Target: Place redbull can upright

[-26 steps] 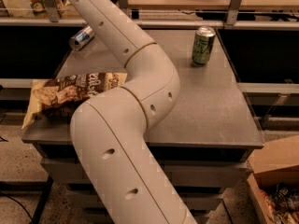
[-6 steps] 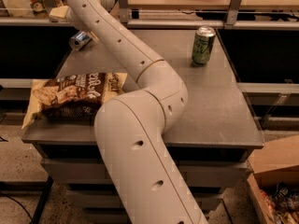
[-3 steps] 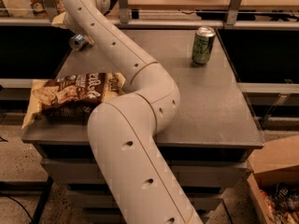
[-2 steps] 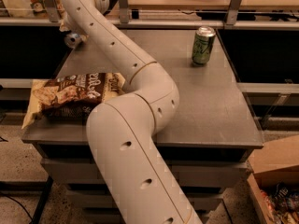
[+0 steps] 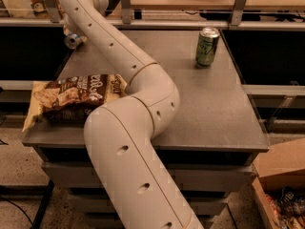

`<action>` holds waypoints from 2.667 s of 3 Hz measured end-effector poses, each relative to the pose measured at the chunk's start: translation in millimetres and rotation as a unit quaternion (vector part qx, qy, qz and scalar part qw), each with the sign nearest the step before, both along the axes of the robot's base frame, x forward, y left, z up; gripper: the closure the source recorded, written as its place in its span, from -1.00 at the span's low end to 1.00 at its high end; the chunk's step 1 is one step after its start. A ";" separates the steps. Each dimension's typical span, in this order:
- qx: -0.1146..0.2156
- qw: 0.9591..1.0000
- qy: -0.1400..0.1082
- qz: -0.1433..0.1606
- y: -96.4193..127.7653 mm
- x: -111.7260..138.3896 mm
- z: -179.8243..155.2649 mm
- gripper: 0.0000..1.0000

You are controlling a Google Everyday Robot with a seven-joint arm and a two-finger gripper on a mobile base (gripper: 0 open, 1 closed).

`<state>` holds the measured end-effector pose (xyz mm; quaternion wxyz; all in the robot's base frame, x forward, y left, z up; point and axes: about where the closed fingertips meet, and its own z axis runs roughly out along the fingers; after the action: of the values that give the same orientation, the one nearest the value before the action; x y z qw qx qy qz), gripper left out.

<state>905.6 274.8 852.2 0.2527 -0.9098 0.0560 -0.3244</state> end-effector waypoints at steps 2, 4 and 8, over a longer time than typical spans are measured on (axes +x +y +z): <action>0.002 1.000 0.000 -0.011 -5.8 3.0 2.1 0.25; 0.016 0.999 -0.005 -0.037 -20.7 8.9 14.4 0.20; 0.046 0.989 -0.021 -0.142 -94.8 -33.8 87.6 0.08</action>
Offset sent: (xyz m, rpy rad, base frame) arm 0.0059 -0.0140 0.0145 0.0215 -0.0111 -0.0487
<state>871.8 179.9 939.8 0.2466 -0.8731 0.1939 -0.3732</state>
